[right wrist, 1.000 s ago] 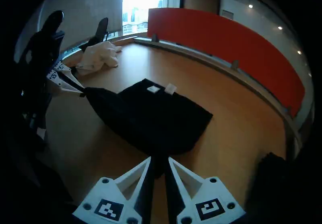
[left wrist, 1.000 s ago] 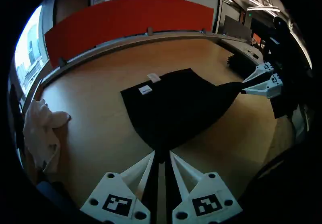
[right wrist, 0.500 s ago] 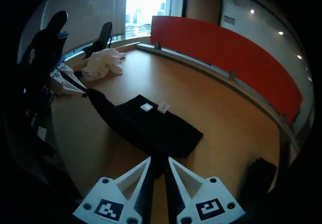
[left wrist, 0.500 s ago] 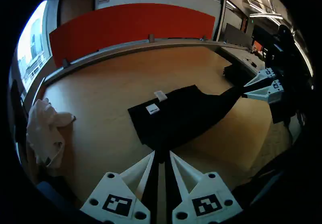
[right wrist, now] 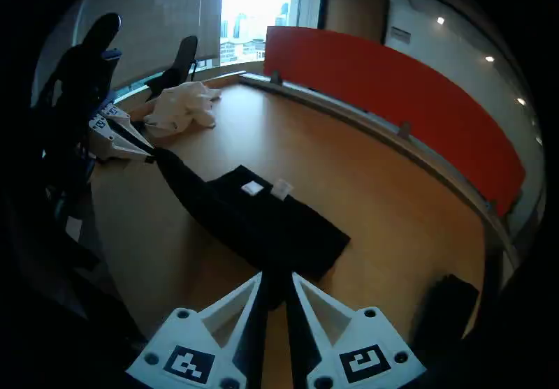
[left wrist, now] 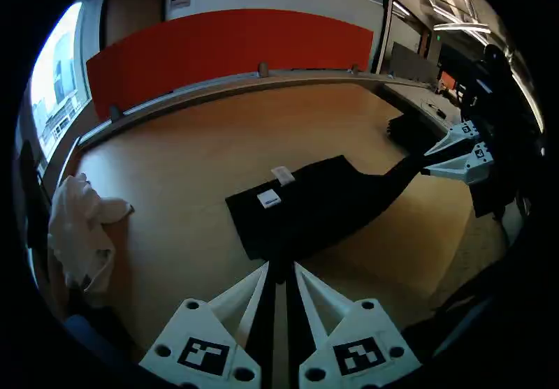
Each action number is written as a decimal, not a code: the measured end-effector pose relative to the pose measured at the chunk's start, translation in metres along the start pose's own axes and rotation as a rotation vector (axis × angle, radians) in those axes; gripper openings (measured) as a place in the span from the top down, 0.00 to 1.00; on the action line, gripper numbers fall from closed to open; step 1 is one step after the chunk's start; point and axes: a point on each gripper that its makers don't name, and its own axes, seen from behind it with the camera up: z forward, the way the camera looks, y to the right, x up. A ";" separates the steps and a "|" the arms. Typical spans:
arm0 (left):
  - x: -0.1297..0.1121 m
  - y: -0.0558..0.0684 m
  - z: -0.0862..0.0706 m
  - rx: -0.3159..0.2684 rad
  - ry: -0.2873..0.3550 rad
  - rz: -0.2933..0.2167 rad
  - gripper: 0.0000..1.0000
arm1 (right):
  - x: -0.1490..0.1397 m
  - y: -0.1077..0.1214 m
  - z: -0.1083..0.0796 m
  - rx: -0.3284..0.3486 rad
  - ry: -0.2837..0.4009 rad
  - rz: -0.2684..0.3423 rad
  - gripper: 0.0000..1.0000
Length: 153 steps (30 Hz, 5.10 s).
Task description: Fold towel
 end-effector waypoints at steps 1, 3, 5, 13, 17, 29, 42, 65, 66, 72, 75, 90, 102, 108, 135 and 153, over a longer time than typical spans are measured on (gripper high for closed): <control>0.001 -0.001 0.002 0.002 0.002 -0.001 0.90 | 0.000 0.001 0.002 0.000 -0.003 0.000 0.85; 0.005 -0.003 0.006 0.005 0.006 -0.003 0.90 | 0.000 0.004 0.005 0.001 -0.009 0.000 0.85; 0.008 -0.006 0.012 0.011 0.010 -0.007 0.90 | 0.000 0.008 0.010 0.002 -0.015 0.001 0.85; 0.017 -0.019 0.040 0.025 0.006 -0.022 0.90 | 0.002 0.025 0.032 0.003 -0.036 0.000 0.85; 0.019 -0.027 0.055 0.033 0.000 -0.031 0.90 | 0.001 0.032 0.046 0.004 -0.050 0.002 0.85; 0.016 -0.037 0.090 0.037 -0.031 -0.042 0.90 | -0.007 0.044 0.075 0.003 -0.101 0.008 0.85; 0.002 -0.045 0.129 0.048 -0.071 -0.038 0.91 | -0.026 0.058 0.114 0.002 -0.151 0.058 0.85; -0.007 -0.071 0.161 0.134 -0.103 -0.005 0.67 | -0.038 0.081 0.146 -0.062 -0.178 0.103 0.41; -0.006 -0.071 0.161 0.136 -0.103 -0.003 0.66 | -0.038 0.082 0.146 -0.063 -0.179 0.102 0.39; -0.002 -0.077 0.163 0.151 -0.100 0.003 0.63 | -0.034 0.094 0.146 -0.094 -0.173 0.100 0.34; 0.002 -0.081 0.163 0.160 -0.099 0.008 0.58 | -0.031 0.098 0.148 -0.095 -0.170 0.102 0.34; 0.017 -0.089 0.160 0.173 -0.082 0.003 0.18 | -0.014 0.123 0.143 -0.158 -0.131 0.091 0.20; 0.014 -0.082 0.149 0.160 -0.078 -0.017 0.04 | -0.018 0.114 0.129 -0.156 -0.113 0.118 0.14; 0.005 -0.078 0.138 0.157 -0.079 -0.021 0.04 | -0.024 0.104 0.118 -0.146 -0.105 0.129 0.14; -0.053 -0.070 0.090 0.195 -0.100 -0.129 0.04 | -0.063 0.068 0.082 -0.114 -0.112 0.167 0.14; -0.089 -0.091 0.029 0.326 -0.083 -0.265 0.04 | -0.079 0.053 0.094 0.023 -0.168 0.039 0.22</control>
